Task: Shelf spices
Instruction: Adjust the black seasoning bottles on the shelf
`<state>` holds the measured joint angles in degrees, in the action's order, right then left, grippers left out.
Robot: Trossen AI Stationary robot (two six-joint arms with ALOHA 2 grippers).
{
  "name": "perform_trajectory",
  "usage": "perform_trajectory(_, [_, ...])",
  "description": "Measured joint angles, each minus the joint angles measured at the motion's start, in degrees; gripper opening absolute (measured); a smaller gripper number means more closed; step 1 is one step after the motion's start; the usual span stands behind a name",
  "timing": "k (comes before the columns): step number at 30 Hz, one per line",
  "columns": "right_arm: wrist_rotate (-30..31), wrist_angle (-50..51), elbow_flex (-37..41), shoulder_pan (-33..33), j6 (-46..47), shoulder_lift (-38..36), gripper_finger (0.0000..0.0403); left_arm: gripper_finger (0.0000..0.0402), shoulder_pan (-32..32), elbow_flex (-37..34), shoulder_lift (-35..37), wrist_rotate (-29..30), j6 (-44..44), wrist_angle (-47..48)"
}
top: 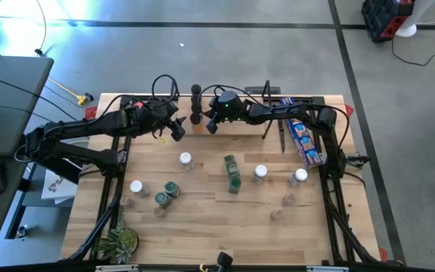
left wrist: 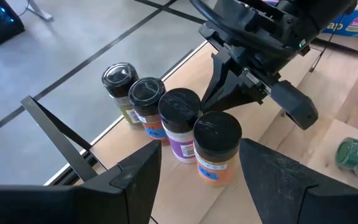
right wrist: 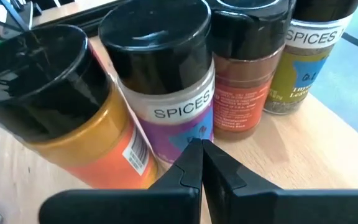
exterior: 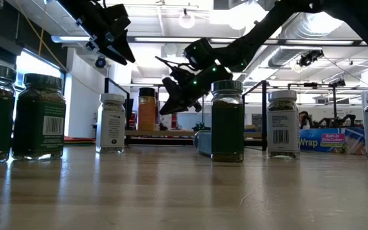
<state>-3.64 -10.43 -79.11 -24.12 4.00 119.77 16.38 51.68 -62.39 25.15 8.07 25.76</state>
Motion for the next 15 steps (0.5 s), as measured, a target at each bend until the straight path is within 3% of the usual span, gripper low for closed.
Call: perform_trajectory(15, [-1.66,-1.10,0.00,0.15,0.01,0.00,0.0000,0.0210,0.02,0.00,0.00,-0.03,-0.39,0.06])
